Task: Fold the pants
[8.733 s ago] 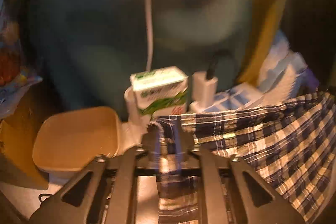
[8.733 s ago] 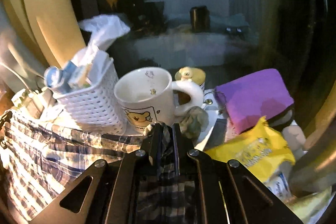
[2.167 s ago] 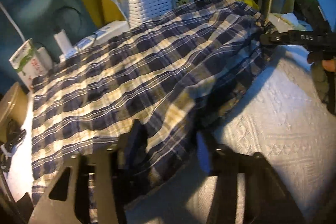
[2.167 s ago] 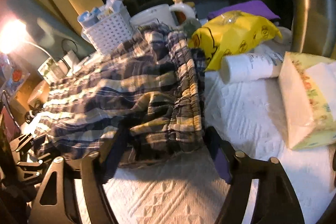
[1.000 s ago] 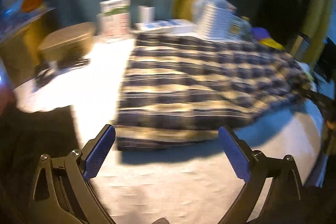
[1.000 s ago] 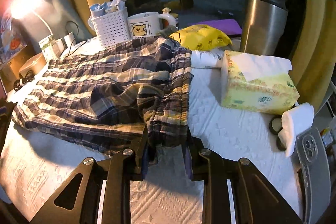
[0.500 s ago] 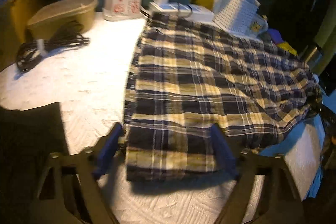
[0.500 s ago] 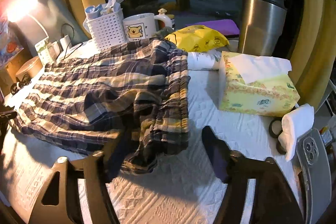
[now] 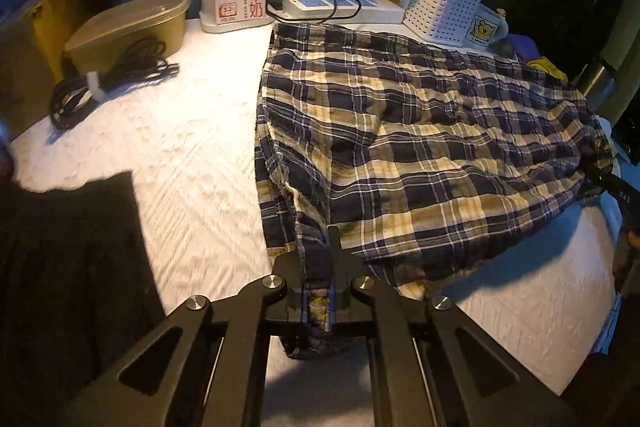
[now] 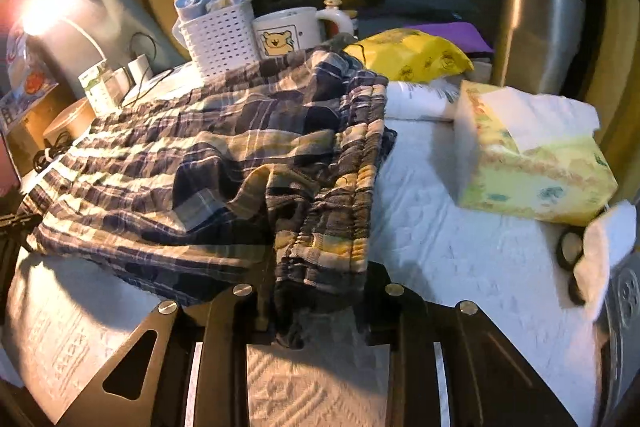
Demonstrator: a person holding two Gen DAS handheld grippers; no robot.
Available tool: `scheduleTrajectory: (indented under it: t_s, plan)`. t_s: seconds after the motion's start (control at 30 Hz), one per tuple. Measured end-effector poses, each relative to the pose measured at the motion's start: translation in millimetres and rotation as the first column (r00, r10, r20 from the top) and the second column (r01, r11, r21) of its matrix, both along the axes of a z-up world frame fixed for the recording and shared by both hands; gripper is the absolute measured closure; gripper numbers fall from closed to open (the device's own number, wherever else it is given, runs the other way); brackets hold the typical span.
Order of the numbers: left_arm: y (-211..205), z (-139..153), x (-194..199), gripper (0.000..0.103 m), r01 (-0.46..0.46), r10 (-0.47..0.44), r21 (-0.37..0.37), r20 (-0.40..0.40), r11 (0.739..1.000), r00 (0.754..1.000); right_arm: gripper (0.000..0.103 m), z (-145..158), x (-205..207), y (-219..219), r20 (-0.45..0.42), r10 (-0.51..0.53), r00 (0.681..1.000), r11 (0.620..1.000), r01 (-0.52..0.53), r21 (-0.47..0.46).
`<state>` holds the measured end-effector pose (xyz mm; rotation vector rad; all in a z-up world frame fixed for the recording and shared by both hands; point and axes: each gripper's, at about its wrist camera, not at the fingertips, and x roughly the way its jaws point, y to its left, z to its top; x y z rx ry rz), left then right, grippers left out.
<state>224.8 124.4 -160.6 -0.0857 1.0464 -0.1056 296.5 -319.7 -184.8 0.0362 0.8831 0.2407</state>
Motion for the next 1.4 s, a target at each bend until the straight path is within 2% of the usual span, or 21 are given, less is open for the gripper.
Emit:
scheduleTrajectory:
  t_s: [0.2, 0.43, 0.5, 0.67, 0.73, 0.77, 0.8, 0.83, 0.87, 0.9, 0.93, 1.13, 1.23, 1.4]
  plan:
    - [6, 4, -16, 0.098, -0.052, 0.052, 0.004, -0.004, 0.999, 0.999, 0.076, 11, 19, 10, 0.035, 0.054, 0.998, 0.999, -0.053, -0.01]
    - [2, 2, -15, 0.098, -0.067, 0.068, 0.015, -0.022, 0.998, 0.997, 0.076, 31, 37, 15, 0.089, 0.109, 0.99, 0.994, -0.107, -0.03]
    - [2, -3, -13, 0.092, -0.069, 0.07, 0.029, -0.037, 0.997, 0.997, 0.076, 26, 39, 13, 0.066, 0.11, 0.992, 0.993, -0.107, -0.049]
    - [25, 2, -3, 0.089, -0.11, 0.113, 0.082, -0.038, 0.991, 0.993, 0.076, -1, 24, 1, -0.016, 0.091, 0.996, 0.993, -0.092, -0.079]
    - [38, 6, 1, 0.077, -0.136, 0.14, 0.106, -0.035, 0.985, 0.99, 0.075, -5, 16, -8, -0.036, 0.067, 0.997, 0.996, -0.069, -0.052]
    - [44, 9, 4, 0.065, -0.145, 0.149, 0.103, -0.032, 0.984, 0.988, 0.074, -2, 13, -10, -0.027, 0.055, 0.998, 0.997, -0.056, -0.046]
    - [52, 14, 7, 0.049, -0.153, 0.155, 0.094, -0.022, 0.984, 0.988, 0.067, 0, 10, -13, -0.018, 0.042, 0.999, 0.998, -0.043, -0.048]
    - [59, 20, 9, 0.04, -0.158, 0.159, 0.085, -0.001, 0.984, 0.987, 0.052, 4, 8, -16, -0.013, 0.019, 1.0, 0.998, -0.02, -0.054]
    - [61, 25, 13, 0.025, -0.159, 0.158, 0.083, 0.02, 0.984, 0.987, 0.041, 8, 6, -19, -0.006, -0.005, 1.0, 0.998, 0.005, -0.06]
    - [62, 31, 16, 0.018, -0.154, 0.151, 0.085, 0.045, 0.984, 0.988, 0.023, 13, 4, -24, 0.01, -0.026, 1.0, 0.998, 0.026, -0.059]
    - [61, 36, 21, 0.017, -0.141, 0.135, 0.089, 0.073, 0.986, 0.988, 0.019, 22, 1, -27, 0.035, -0.038, 0.999, 0.998, 0.04, -0.046]
    - [37, 41, 71, 0.017, -0.023, 0.005, 0.139, 0.13, 0.99, 0.992, 0.019, 69, 6, -16, 0.164, -0.045, 0.985, 0.997, 0.056, -0.059]
    - [28, 36, 98, 0.017, 0.025, -0.046, 0.145, 0.146, 0.989, 0.988, 0.019, 79, 21, 10, 0.188, 0.003, 0.982, 0.998, 0.01, -0.067]
    - [25, 23, 132, 0.017, 0.044, -0.062, 0.117, 0.151, 0.992, 0.987, 0.019, 75, 57, 75, 0.171, 0.133, 0.976, 0.99, -0.122, -0.073]
